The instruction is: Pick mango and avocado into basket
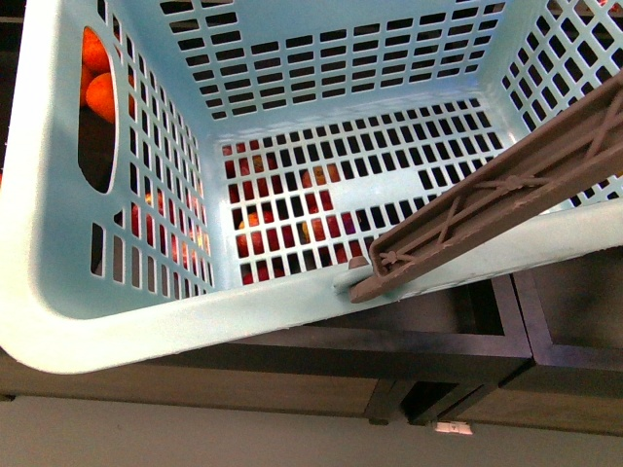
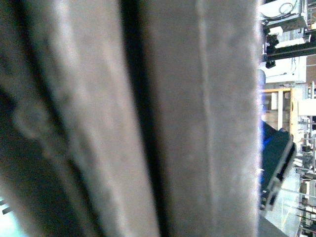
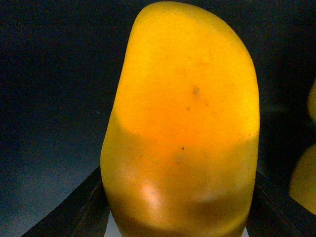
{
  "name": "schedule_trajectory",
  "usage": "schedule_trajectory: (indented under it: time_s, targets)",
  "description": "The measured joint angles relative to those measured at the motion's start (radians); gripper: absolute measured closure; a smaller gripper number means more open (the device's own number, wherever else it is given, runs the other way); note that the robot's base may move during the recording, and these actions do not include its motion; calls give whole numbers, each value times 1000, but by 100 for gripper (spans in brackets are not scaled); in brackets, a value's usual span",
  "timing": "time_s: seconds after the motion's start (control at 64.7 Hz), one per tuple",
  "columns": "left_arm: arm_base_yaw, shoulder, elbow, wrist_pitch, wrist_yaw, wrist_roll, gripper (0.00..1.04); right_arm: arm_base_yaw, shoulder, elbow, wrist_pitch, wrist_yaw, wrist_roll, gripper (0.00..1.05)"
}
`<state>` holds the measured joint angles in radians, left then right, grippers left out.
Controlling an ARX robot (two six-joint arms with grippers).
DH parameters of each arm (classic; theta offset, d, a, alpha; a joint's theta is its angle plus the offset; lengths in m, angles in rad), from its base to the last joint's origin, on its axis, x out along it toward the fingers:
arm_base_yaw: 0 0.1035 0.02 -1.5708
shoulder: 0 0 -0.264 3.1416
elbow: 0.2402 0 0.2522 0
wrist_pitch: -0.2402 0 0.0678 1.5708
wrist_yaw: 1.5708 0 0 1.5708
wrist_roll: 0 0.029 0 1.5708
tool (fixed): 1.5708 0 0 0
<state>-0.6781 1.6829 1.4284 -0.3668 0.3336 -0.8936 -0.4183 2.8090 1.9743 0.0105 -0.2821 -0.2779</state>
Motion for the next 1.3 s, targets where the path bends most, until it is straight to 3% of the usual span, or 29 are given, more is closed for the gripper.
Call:
schedule_trajectory:
  time_s: [0.139,0.294,0.417,0.742,1.005,1.299]
  targets:
    - [0,0,0,0,0,0,77,-19,-176,-225,119,-32,2,43]
    - [0,0,0,0,0,0,77,-62,-540,-652,302,-103,18,43]
    - [0,0,0,0,0,0,77,-76,-733,-856,364,-138,49,43]
    - [0,0,0,0,0,0,77,-39,-1205,-1147,385,-186,143,43]
    - [0,0,0,0,0,0,77,101,-1476,-1191,361,-138,249,43]
    - [0,0,0,0,0,0,77,340,-1526,-1198,358,-29,295,43]
